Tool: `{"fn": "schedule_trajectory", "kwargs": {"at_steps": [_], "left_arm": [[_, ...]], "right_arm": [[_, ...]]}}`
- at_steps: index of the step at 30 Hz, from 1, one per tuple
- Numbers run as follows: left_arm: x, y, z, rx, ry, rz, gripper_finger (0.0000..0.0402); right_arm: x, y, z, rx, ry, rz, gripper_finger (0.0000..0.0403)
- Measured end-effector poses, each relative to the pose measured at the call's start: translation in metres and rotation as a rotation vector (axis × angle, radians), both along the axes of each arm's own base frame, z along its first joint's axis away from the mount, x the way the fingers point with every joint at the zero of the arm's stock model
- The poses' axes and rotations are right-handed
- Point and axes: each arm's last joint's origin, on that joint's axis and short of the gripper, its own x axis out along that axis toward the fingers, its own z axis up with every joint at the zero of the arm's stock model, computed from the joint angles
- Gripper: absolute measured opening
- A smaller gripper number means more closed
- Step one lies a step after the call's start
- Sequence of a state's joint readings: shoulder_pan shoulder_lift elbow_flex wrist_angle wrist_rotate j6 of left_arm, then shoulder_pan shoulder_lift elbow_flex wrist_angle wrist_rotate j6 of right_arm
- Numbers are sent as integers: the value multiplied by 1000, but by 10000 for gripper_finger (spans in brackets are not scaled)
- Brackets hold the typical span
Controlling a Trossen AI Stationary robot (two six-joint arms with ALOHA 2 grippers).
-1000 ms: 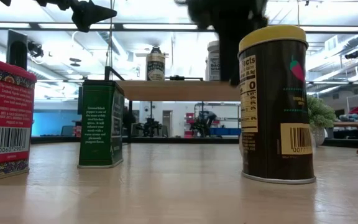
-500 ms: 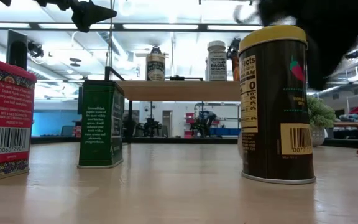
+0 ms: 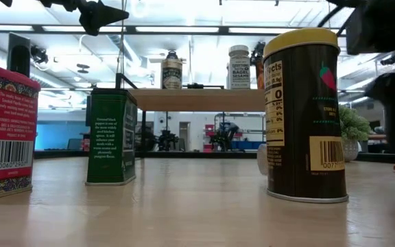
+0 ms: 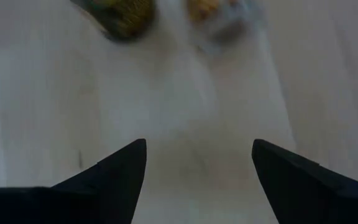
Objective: Shelf spices
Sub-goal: Put the brown seasoning bottle on the shelf
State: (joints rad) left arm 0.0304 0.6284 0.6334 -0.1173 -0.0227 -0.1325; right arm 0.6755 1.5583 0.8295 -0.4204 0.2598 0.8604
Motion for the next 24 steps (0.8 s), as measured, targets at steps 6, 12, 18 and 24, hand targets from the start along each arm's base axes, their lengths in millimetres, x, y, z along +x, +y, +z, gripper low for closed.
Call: {"fn": "schedule_trajectory", "kwargs": {"at_steps": [6,12,18,24], "left_arm": [[0,0,0,0,0,0,396],[0,0,0,0,0,0,396],[0,0,0,0,0,0,396],[0,0,0,0,0,0,396]], "right_arm": [[18,-8,-5,-146,-73,64,292],[39,-21,9,-204,-132,122,292],[61,-43,15,-125,-175,128,292],[68,-52,17,-93,-200,178,292]]}}
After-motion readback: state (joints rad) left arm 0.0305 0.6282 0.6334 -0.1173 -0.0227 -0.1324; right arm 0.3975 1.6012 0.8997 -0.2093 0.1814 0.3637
